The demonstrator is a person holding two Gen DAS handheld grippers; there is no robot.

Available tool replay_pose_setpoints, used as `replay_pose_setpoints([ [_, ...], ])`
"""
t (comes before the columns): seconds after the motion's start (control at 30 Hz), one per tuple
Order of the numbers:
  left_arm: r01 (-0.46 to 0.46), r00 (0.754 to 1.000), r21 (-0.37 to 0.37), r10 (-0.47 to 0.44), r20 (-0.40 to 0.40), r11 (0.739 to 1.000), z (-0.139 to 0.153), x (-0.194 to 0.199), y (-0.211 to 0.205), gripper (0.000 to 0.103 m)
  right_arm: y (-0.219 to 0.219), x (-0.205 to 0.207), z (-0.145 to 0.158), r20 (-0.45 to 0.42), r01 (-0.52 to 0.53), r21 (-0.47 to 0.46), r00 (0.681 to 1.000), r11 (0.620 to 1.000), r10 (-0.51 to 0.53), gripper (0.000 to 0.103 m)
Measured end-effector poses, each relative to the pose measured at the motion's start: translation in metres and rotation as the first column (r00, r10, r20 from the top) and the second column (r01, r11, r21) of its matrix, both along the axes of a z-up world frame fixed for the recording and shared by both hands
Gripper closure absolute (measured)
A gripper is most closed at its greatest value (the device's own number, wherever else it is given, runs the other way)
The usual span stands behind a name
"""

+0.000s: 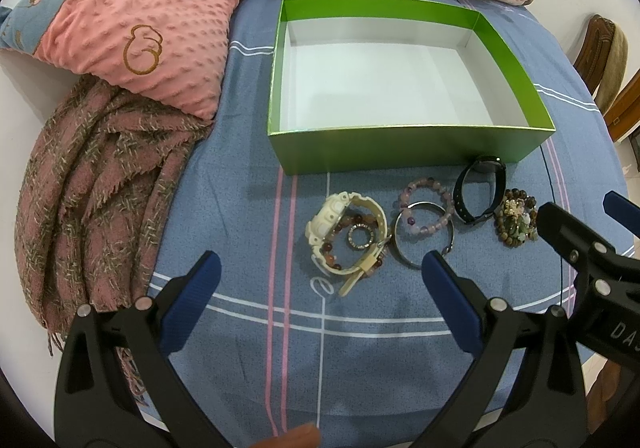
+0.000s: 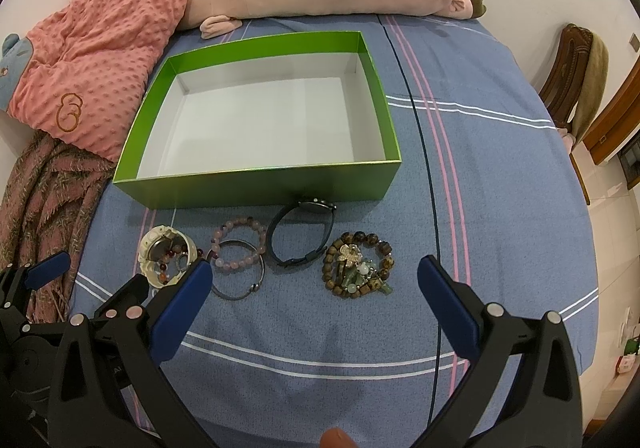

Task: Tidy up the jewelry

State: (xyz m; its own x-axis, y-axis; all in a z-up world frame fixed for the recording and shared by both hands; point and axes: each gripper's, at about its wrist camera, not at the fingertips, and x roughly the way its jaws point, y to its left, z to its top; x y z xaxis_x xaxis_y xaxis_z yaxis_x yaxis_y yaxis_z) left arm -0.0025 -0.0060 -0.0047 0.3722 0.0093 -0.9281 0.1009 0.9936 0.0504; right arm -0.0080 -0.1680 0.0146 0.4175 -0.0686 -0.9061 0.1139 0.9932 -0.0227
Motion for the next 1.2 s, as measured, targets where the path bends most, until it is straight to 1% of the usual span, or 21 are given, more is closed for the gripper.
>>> replay_pose_setpoints([
  [0.53, 0.000, 1.000, 0.001, 0.000, -0.003, 1.000, -0.001, -0.001, -0.001, 0.002, -0.001, 0.001, -0.002, -0.004, 0.001, 0.002, 1.000, 1.000, -0.001, 0.001],
  [0.7, 0.003, 1.000, 0.000, -0.003, -0.008, 1.000, -0.005, -0.004, -0.002, 0.002, -0.001, 0.001, -0.002, -0.004, 0.002, 0.002, 1.000, 1.000, -0.002, 0.001],
  [0.8, -0.002, 1.000, 0.005, 0.002, -0.017, 1.000, -0.009, -0.003, 0.001, 0.002, -0.007, 0.003, 0.000, 0.003, 0.010, -0.040, 1.000, 0.999, -0.010, 0.001],
  [0.83, -0.014, 1.000, 0.003, 0.014, -0.019, 1.000, -0.010, -0.002, 0.006, 0.002, -0.013, 0.005, 0.003, 0.021, 0.018, -0.071, 1.000, 0.997, -0.017, 0.001],
  [0.9, -0.040, 0.999, -0.019, 0.040, -0.031, 0.999, -0.014, 0.002, 0.018, 0.002, -0.026, 0.005, 0.007, 0.051, 0.025, -0.119, 0.999, 0.993, -0.019, 0.001],
  [0.93, -0.056, 0.998, -0.029, 0.055, -0.038, 0.998, -0.017, 0.004, 0.026, 0.002, -0.034, 0.006, 0.007, 0.053, 0.031, -0.139, 0.998, 0.990, -0.024, 0.001],
  [1.0, -0.078, 0.996, -0.036, 0.076, -0.053, 0.996, -0.023, 0.008, 0.037, 0.002, -0.051, 0.008, 0.000, 0.027, 0.050, -0.157, 0.999, 0.986, -0.047, 0.001],
  [1.03, -0.082, 0.995, -0.042, 0.079, -0.058, 0.996, -0.026, 0.009, 0.042, 0.004, -0.059, 0.009, -0.004, 0.003, 0.056, -0.145, 0.998, 0.988, -0.056, 0.001],
  [1.07, -0.081, 0.995, -0.048, 0.078, -0.059, 0.996, -0.029, 0.009, 0.046, 0.007, -0.065, 0.008, -0.010, -0.026, 0.053, -0.121, 0.998, 0.991, -0.056, 0.005],
  [1.13, -0.085, 0.995, -0.048, 0.083, -0.058, 0.995, -0.032, 0.009, 0.050, 0.020, -0.075, 0.010, -0.024, -0.097, 0.053, -0.093, 0.993, 0.994, -0.062, 0.037],
  [1.17, -0.083, 0.995, -0.049, 0.081, -0.059, 0.995, -0.034, 0.009, 0.050, 0.023, -0.076, 0.010, -0.029, -0.117, 0.048, -0.084, 0.991, 0.995, -0.058, 0.046],
  [1.2, -0.078, 0.995, -0.051, 0.075, -0.060, 0.996, -0.037, 0.009, 0.050, 0.029, -0.074, 0.010, -0.033, -0.127, 0.036, -0.069, 0.991, 0.997, -0.045, 0.061],
])
